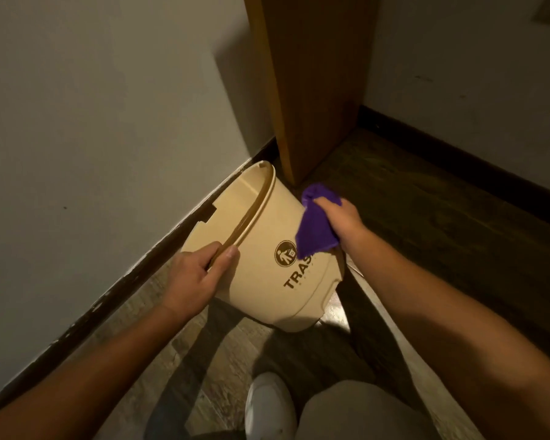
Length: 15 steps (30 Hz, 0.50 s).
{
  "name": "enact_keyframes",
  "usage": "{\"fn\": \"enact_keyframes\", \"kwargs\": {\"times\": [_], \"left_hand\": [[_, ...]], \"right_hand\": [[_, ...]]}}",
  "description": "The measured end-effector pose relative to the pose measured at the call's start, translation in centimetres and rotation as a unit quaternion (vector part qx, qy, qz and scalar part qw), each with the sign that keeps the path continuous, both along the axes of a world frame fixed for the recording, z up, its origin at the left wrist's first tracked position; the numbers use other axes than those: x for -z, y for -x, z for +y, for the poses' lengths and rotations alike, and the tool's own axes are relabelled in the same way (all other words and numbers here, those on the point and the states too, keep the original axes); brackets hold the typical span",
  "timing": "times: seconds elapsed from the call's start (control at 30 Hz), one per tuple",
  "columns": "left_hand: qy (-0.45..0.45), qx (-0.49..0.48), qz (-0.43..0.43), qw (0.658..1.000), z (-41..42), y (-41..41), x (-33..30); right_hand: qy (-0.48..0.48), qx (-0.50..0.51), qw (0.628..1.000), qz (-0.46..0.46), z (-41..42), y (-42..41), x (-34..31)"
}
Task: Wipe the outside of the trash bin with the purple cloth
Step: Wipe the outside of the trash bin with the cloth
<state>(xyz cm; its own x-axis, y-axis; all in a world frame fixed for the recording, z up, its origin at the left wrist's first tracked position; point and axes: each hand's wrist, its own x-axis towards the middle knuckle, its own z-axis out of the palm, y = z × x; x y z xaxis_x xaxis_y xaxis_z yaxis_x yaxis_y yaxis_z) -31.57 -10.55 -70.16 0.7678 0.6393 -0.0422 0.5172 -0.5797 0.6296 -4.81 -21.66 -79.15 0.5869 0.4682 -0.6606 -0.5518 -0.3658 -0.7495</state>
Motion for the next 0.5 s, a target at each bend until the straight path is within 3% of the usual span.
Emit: {"fn": "enact_keyframes", "kwargs": {"times": [0.23,0.37,0.5], "left_hand": [[0.011,0.056,0.099,0.993,2.1,-4.2,-2.2],[0.079,0.01,0.124,0.989,0.8,-9.9,-3.3],[0.109,-0.04,0.074,0.991,1.0,-9.5,-3.6]], "right_hand": [[-0.081,0.046,0.995,-0.019,-1.7,3.4,0.0],[-0.133,-0.025,0.982,-0.135,-1.8,7.2,-2.9],[-0.173,-0.122,0.939,-0.27,-1.4,10.9,-5.3]]}}
